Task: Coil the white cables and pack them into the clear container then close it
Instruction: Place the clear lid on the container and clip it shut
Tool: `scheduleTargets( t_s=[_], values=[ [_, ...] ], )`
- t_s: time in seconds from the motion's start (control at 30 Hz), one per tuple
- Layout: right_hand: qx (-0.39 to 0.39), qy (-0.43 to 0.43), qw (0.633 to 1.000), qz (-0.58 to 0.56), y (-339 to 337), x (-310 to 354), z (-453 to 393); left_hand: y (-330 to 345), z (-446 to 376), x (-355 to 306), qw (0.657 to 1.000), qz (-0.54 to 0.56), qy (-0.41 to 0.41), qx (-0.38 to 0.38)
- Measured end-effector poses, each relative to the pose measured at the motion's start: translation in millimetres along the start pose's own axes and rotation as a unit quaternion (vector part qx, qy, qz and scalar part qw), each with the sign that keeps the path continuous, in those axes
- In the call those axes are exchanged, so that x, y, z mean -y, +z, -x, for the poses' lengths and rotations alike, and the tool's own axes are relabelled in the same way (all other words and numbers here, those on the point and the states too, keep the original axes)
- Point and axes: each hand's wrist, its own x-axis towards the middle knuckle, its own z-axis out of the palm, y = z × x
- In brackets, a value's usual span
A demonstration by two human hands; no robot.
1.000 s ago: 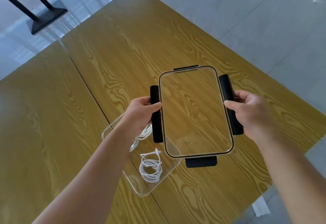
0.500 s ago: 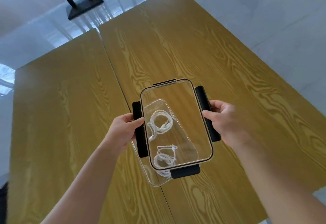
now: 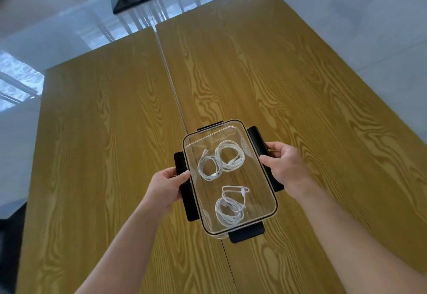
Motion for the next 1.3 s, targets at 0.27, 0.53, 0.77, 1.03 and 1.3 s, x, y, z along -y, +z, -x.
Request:
scheduleTargets(
  t_s=[0.27,0.53,0.77,1.03,1.3],
  values=[
    [0.005,0.002,0.999,0.035,9.7,-4.8,-8.5,-4.3,-5.9,16.9,1.000,0.023,0.003,0.000],
    [-0.011,-0.013,0.998,0.056,15.4,-4.5,-16.5,-1.6,-14.3,14.9,0.999,0.030,0.025,-0.014],
    [-0.003,-0.007,0.996,0.085,11.7,-6.5,-19.0,1.0,-11.9,26.1,0.999,0.033,0.014,-0.010],
    [-0.007,-0.017,0.995,0.098,9.5,-19.3,-14.8,-1.9,-10.6,39.0,0.999,0.030,0.014,-0.003],
    [-0.043,-0.065,0.985,0.155,8.1,-19.8,-11.0,-2.1,-12.1,41.4,0.998,0.061,0.000,-0.009]
  ],
)
